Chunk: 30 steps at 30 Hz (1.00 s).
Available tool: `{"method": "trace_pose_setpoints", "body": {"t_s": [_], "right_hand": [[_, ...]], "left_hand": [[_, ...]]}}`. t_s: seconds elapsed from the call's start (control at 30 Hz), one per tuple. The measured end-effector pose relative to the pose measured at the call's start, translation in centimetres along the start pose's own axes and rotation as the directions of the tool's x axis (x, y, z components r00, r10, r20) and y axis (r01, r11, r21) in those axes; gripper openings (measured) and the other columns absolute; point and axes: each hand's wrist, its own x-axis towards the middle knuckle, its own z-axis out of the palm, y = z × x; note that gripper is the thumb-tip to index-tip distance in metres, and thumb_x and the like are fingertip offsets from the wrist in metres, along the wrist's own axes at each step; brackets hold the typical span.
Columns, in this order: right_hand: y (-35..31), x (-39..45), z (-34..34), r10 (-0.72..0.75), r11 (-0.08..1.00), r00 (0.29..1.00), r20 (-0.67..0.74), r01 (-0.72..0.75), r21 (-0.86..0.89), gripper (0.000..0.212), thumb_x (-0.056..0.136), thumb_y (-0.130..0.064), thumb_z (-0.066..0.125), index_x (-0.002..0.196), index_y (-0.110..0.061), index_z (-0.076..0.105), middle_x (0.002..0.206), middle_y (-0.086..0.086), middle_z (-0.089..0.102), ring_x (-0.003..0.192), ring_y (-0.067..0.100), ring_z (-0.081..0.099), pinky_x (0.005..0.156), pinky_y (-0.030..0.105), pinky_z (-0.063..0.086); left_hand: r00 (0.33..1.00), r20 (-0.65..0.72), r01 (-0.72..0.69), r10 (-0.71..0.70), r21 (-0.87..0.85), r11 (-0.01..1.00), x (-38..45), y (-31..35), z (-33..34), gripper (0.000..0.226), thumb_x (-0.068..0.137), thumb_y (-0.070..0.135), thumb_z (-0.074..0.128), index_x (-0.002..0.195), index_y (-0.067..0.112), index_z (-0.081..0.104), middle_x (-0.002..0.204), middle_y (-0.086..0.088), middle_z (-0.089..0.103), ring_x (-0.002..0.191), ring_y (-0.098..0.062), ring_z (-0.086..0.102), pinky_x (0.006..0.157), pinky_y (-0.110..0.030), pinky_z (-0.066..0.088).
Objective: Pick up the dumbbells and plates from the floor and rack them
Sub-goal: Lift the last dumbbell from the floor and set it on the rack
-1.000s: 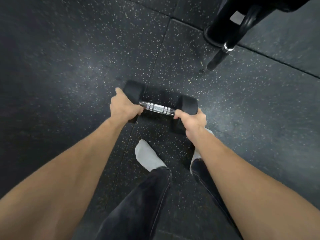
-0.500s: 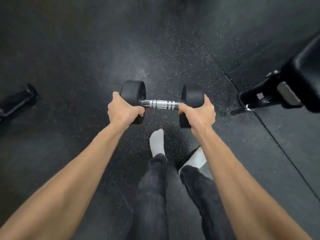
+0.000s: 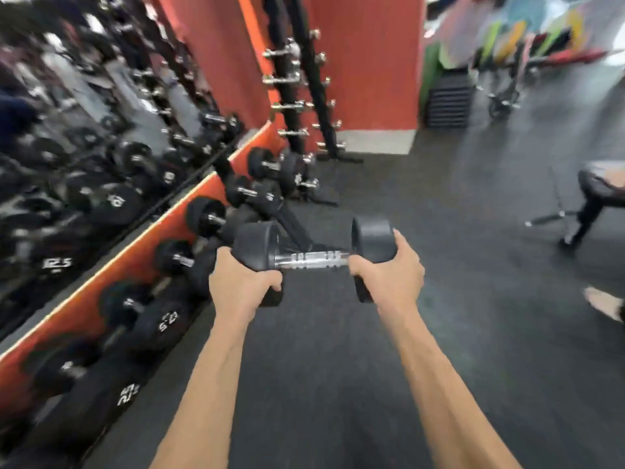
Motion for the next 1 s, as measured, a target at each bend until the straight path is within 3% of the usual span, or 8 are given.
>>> {"method": "trace_pose_setpoints", "body": {"t_s": [0.2,0.3,0.47,0.63,0.77,0.83,0.9,1.0], "right_hand": [[-15.5,-5.3,10.3,-0.264,0.964,0.913,0.311,0.243,0.105,0.040,0.047,-0.036,0.078,0.084,-0.042,0.063,0.077,-0.020,0.070,0.072,0.000,0.064,0.070,0.031,0.054],[-20.5,-9.0,15.7,-0.324,0.945,0.860,0.394,0.277,0.173,0.040,0.045,-0.039,0.077,0.085,-0.034,0.068,0.075,-0.017,0.070,0.070,0.002,0.063,0.070,0.034,0.055],[-25.7,-14.8,25.2,-0.325,0.945,0.770,0.549,0.242,0.219,0.039,0.047,-0.037,0.078,0.084,-0.032,0.071,0.077,-0.015,0.074,0.076,0.009,0.070,0.070,0.033,0.056],[-29.5,-20.7,35.4,-0.304,0.952,0.706,0.639,0.240,0.188,0.034,0.055,-0.032,0.082,0.085,-0.026,0.069,0.081,-0.010,0.073,0.080,0.016,0.070,0.073,0.034,0.056],[-30.9,-24.1,43.6,-0.317,0.942,0.636,0.703,0.298,0.155,0.038,0.054,-0.033,0.080,0.089,-0.022,0.071,0.085,-0.005,0.075,0.083,0.022,0.070,0.080,0.042,0.061],[-31.2,-25.3,47.4,-0.317,0.941,0.604,0.731,0.298,0.161,0.041,0.055,-0.032,0.081,0.094,-0.023,0.069,0.088,-0.007,0.073,0.085,0.022,0.069,0.076,0.037,0.057],[-31.0,-26.0,51.4,-0.315,0.941,0.589,0.745,0.298,0.162,0.041,0.055,-0.032,0.081,0.094,-0.025,0.068,0.090,-0.007,0.072,0.086,0.022,0.068,0.071,0.030,0.051],[-30.5,-26.9,57.8,-0.261,0.950,0.555,0.790,0.294,0.108,0.055,0.057,-0.031,0.081,0.109,-0.020,0.072,0.106,0.002,0.076,0.096,0.026,0.069,0.086,0.040,0.058]], "left_hand": [[0.918,-0.387,0.052,-0.081,-0.084,0.995,1.3,3.4,-18.1,0.069,0.047,0.012,0.087,0.105,0.012,0.050,0.083,0.011,0.054,0.081,-0.020,0.053,0.058,-0.030,0.046],[0.848,-0.521,0.094,-0.099,-0.037,0.995,2.0,3.5,-26.2,0.068,0.049,0.015,0.088,0.103,0.011,0.048,0.079,0.007,0.052,0.070,-0.015,0.051,0.048,-0.023,0.034],[0.738,-0.662,0.150,-0.135,-0.034,0.988,3.6,2.0,-37.1,0.064,0.047,0.013,0.087,0.099,0.009,0.051,0.077,-0.002,0.060,0.063,-0.011,0.053,0.047,-0.025,0.038],[0.682,-0.703,0.225,-0.202,-0.061,0.972,7.2,-2.0,-46.2,0.057,0.048,0.011,0.087,0.095,0.007,0.056,0.078,-0.006,0.066,0.072,-0.025,0.065,0.051,-0.028,0.047],[0.623,-0.732,0.298,-0.276,-0.104,0.949,10.6,-6.3,-51.3,0.069,0.050,0.011,0.088,0.111,0.008,0.055,0.097,-0.009,0.067,0.093,-0.034,0.065,0.073,-0.041,0.060],[0.589,-0.741,0.335,-0.323,-0.140,0.932,12.4,-8.5,-53.3,0.070,0.051,0.010,0.089,0.112,0.006,0.053,0.093,-0.009,0.064,0.085,-0.032,0.063,0.067,-0.041,0.060],[0.579,-0.734,0.367,-0.354,-0.153,0.917,14.7,-10.6,-54.9,0.070,0.052,0.010,0.089,0.111,0.002,0.052,0.082,-0.006,0.059,0.070,-0.023,0.058,0.051,-0.031,0.048],[0.551,-0.738,0.421,-0.391,-0.159,0.893,18.5,-13.9,-57.1,0.064,0.053,0.010,0.088,0.103,0.004,0.050,0.075,-0.004,0.057,0.061,-0.013,0.051,0.045,-0.025,0.038]]}}
